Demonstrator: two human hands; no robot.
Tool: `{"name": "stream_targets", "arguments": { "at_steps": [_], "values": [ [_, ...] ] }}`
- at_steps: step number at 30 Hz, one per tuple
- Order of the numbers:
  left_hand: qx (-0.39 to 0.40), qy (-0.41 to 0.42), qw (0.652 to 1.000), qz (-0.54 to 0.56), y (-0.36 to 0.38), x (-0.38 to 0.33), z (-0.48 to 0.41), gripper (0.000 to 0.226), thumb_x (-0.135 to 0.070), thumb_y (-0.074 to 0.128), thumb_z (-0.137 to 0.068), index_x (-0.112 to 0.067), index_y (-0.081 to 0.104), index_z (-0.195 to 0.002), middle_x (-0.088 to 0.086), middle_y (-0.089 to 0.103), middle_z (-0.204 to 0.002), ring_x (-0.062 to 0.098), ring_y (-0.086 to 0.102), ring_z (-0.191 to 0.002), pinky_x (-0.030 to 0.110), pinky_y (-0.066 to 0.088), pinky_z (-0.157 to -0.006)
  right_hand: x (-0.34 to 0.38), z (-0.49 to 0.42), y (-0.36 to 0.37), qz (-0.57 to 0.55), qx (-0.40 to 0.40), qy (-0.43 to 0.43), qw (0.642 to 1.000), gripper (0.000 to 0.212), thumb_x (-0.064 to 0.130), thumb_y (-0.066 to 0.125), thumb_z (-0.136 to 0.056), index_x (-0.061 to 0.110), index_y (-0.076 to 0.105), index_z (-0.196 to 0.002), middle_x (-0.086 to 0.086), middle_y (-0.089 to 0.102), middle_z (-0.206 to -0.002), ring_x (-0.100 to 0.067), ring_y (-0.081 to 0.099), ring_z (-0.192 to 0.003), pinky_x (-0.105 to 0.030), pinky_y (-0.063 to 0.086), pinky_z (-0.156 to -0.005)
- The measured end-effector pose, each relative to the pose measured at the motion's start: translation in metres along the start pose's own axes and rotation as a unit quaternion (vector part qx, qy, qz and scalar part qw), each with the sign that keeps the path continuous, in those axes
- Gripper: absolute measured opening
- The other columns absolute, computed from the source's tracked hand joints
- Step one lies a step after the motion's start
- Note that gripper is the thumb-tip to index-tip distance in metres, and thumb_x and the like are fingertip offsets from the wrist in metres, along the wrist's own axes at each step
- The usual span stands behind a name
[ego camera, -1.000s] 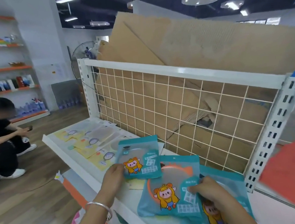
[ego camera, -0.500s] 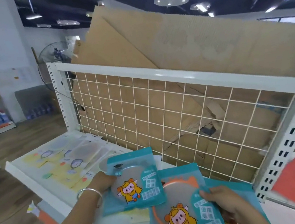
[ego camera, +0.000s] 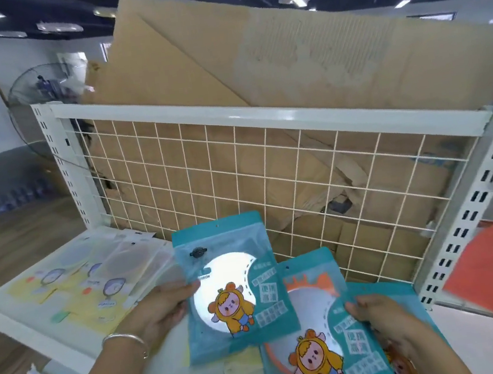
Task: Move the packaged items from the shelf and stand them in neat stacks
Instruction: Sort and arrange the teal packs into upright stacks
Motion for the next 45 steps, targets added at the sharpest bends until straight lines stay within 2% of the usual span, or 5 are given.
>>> {"name": "stream_targets", "arguments": {
  "at_steps": [4, 8, 21, 26, 45],
  "values": [
    [0.073, 0.061, 0.995, -0.01, 0.019, -0.008, 0.002, 0.034, -0.014, 0.065, -0.083, 0.002, 0.065, -0.113, 0.022, 0.067, -0.113, 0.038, 0.063, -0.107, 0.049, 0.046, -0.1, -0.005, 0.023, -0.007, -0.046, -0.09, -0.051, 0.994, 0.025, 0.013, 0.053, -0.096, -0.005, 0.065, -0.084, -0.02, 0.072, -0.08, -0.036, 0.068, -0.078, -0.048, 0.052, -0.084],
    [0.098, 0.131, 0.983, -0.077, 0.06, -0.007, 0.005, 0.019, -0.018, 0.062, -0.087, -0.008, 0.071, -0.101, 0.008, 0.074, -0.098, 0.018, 0.071, -0.088, 0.024, 0.055, -0.072, -0.023, 0.062, -0.031, -0.139, -0.208, -0.067, 0.966, 0.024, 0.01, 0.049, -0.097, -0.007, 0.062, -0.086, -0.019, 0.068, -0.075, -0.031, 0.064, -0.069, -0.038, 0.051, -0.07],
    [0.32, 0.16, 0.925, -0.127, 0.3, 0.056, 0.075, 0.016, -0.02, 0.06, -0.088, -0.011, 0.069, -0.097, 0.004, 0.076, -0.089, 0.014, 0.072, -0.077, 0.017, 0.053, -0.055, -0.148, 0.27, -0.148, -0.194, -0.574, -0.105, 0.789, 0.027, 0.012, 0.045, -0.098, -0.002, 0.056, -0.077, -0.015, 0.053, -0.074, -0.022, 0.047, -0.073, -0.032, 0.035, -0.064],
    [0.368, 0.191, 0.901, -0.128, 0.386, 0.104, 0.139, 0.01, -0.019, 0.059, -0.089, -0.016, 0.068, -0.09, -0.011, 0.075, -0.081, 0.001, 0.07, -0.072, 0.01, 0.05, -0.057, -0.208, 0.353, -0.195, -0.175, -0.625, -0.094, 0.755, 0.032, 0.018, 0.045, -0.098, -0.014, 0.051, -0.095, -0.037, 0.053, -0.091, -0.026, 0.049, -0.073, -0.033, 0.036, -0.07],
    [0.438, 0.216, 0.864, -0.123, 0.613, 0.234, 0.273, 0.019, -0.018, 0.056, -0.092, -0.015, 0.067, -0.107, -0.004, 0.07, -0.102, 0.007, 0.062, -0.093, 0.018, 0.043, -0.077, -0.351, 0.494, -0.358, -0.174, -0.664, -0.115, 0.718, 0.033, 0.012, 0.044, -0.099, 0.009, 0.047, -0.066, 0.007, 0.054, -0.052, -0.001, 0.049, -0.046, -0.011, 0.036, -0.042]
  ]
}}
Point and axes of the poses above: each hand's wrist, its own z-axis away from the middle knuckle, its own y-axis out of the palm, x = y × z, the point moved 1 cm from there along -z, towards the middle knuckle
